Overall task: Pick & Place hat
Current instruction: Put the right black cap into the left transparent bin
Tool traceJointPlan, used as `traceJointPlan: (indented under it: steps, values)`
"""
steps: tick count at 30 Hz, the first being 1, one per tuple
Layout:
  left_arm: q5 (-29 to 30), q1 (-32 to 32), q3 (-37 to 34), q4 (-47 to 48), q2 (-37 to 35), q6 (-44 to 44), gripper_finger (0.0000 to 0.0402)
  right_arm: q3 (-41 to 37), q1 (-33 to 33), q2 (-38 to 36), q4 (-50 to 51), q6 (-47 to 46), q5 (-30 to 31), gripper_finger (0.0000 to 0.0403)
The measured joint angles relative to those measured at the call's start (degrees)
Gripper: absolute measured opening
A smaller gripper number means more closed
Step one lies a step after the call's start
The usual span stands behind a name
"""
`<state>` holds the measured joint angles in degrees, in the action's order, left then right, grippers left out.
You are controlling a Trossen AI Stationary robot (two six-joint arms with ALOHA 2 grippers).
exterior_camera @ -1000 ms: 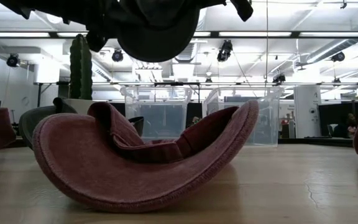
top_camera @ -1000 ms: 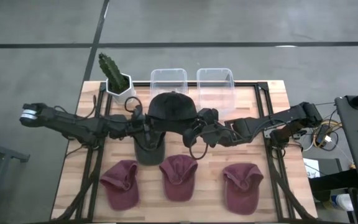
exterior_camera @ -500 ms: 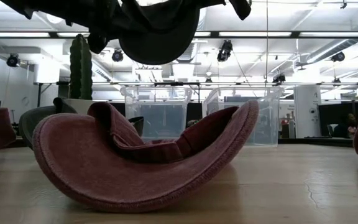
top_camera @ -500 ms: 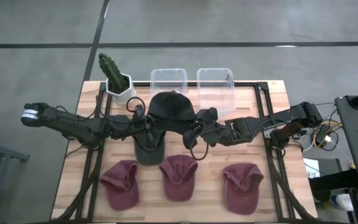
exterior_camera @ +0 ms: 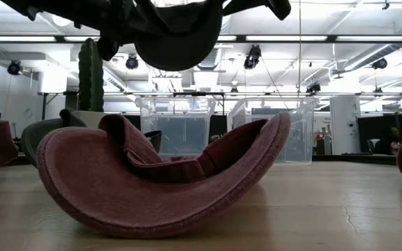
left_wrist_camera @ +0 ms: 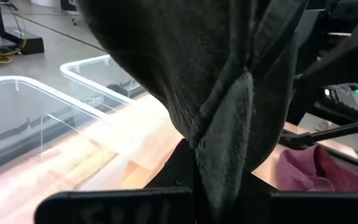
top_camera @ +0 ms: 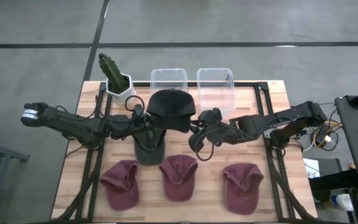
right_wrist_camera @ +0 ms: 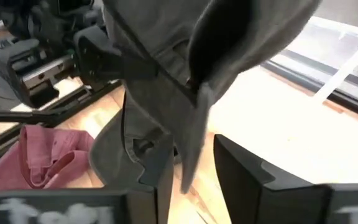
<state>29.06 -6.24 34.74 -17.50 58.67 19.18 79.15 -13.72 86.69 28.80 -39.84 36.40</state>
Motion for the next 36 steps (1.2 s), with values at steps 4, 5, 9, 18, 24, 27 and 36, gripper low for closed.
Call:
traceJointPlan:
  steps: [4, 5, 9, 18, 24, 27, 36]
  values:
    - [1.94, 0.02, 0.00, -1.43, 0.00, 2.15, 0.0005, 0.00, -0.08, -1.33, 2.59, 0.00, -0.13, 0.0130]
    - [3.03, 0.02, 0.03, -1.80, 0.00, 2.60, 0.0005, 0.00, -0.19, -1.67, 3.66, -0.05, -0.50, 0.0133]
    - [11.34, 0.18, 1.36, -1.87, 0.07, 5.66, 0.0005, 0.00, -0.33, -3.23, 8.00, -0.54, -0.93, 0.0138]
    - [13.79, 5.26, 11.92, 11.59, 3.84, 6.18, 0.0005, -0.07, -0.31, -4.60, 11.99, -0.67, -0.93, 0.0132]
    - [13.80, 10.77, 21.68, 23.51, 10.12, 11.69, 0.0005, -0.07, -0.38, -4.72, 14.47, -0.65, -2.60, 0.0124]
    - [13.23, 12.81, 25.72, 27.65, 12.95, 12.80, 0.0005, -0.07, -0.59, -4.88, 16.38, -0.42, -2.64, 0.0123]
    - [13.03, 17.15, 35.78, 38.87, 22.17, 13.95, 0.0005, -0.07, -1.09, -6.36, 21.19, 2.50, -2.52, 0.0123]
